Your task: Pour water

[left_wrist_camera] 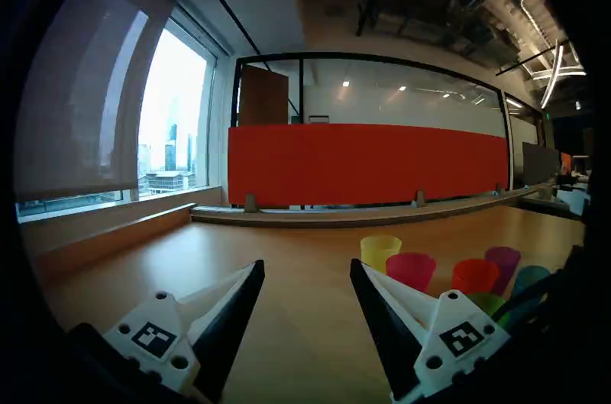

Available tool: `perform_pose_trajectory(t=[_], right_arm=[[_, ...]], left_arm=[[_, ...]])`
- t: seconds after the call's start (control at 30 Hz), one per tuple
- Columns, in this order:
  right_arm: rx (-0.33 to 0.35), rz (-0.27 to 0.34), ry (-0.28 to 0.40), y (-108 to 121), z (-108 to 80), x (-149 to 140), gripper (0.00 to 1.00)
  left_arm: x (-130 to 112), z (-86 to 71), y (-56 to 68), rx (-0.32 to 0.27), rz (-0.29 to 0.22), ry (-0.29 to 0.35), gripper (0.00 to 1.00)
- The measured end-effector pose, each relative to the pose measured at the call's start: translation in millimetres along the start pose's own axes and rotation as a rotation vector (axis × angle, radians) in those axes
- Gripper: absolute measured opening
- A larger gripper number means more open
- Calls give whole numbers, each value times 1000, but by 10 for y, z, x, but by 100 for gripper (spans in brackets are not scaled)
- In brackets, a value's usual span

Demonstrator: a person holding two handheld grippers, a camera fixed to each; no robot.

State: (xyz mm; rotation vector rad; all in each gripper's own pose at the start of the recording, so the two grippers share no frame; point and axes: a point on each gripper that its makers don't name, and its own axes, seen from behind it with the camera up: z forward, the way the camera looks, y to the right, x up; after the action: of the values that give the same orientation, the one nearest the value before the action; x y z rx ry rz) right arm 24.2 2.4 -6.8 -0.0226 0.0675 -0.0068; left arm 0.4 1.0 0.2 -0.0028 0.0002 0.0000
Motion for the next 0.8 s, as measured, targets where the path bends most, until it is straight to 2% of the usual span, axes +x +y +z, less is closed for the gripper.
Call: perform_pose_trajectory(t=[0.37, 0.8], right_arm=[[5, 27, -17, 42, 26, -85, 99], [10, 10, -38, 23, 26, -178, 99]], left_arm=[[-2, -1, 2, 0, 0, 0, 83], [-2, 0, 4, 0, 0, 0, 83]])
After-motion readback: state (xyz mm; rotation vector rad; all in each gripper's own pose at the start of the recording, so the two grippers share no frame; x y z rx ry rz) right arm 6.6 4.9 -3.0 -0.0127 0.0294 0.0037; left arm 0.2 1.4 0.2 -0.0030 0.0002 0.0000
